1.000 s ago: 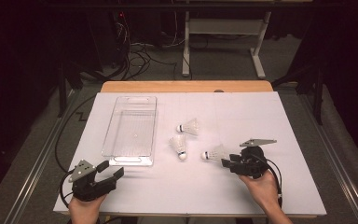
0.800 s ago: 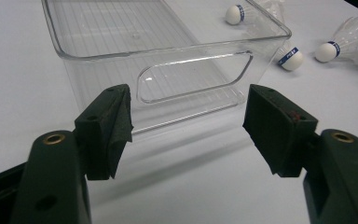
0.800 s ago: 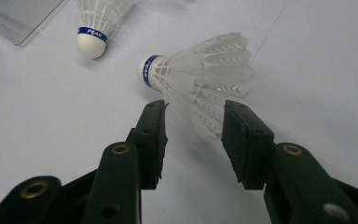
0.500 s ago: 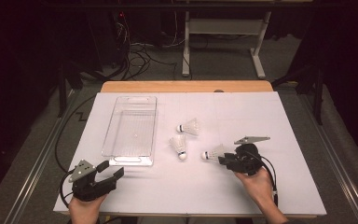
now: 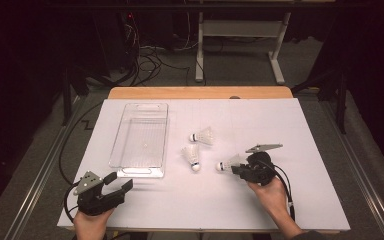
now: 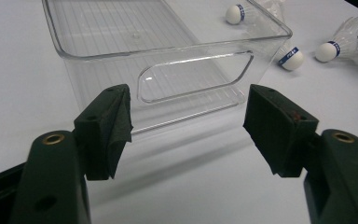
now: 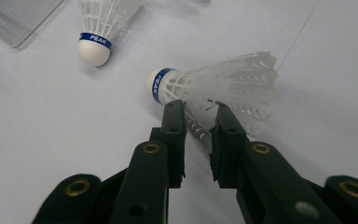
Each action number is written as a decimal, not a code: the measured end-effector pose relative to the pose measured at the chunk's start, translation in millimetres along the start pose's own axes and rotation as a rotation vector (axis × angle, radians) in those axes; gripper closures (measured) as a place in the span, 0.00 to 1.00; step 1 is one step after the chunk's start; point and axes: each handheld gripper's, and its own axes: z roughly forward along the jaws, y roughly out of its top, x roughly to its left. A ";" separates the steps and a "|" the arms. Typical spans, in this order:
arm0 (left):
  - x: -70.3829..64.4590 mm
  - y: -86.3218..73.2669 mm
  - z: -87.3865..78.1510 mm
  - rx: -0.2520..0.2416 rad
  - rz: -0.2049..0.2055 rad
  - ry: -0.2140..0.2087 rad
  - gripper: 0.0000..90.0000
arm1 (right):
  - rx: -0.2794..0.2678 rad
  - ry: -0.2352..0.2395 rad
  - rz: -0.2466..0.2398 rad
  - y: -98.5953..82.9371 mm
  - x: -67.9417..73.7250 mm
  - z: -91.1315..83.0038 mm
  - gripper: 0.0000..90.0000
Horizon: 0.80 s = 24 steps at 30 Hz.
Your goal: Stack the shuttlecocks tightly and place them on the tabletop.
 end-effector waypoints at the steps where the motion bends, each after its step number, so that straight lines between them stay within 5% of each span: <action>1: 0.0 0.0 0.2 0.001 0.000 0.000 0.36 | 0.000 0.002 -0.001 0.2 -0.1 0.1 0.89; 9: 0.1 0.1 0.4 0.004 0.000 0.001 0.36 | 0.010 0.022 -0.008 1.7 -1.6 0.6 1.00; 14: 0.0 0.2 0.8 0.007 0.001 0.000 0.36 | 0.015 0.063 0.013 3.4 -4.3 -0.5 1.00; 24: 0.1 0.2 0.8 0.006 0.002 0.000 0.36 | 0.011 0.070 0.001 9.5 -5.8 -5.2 1.00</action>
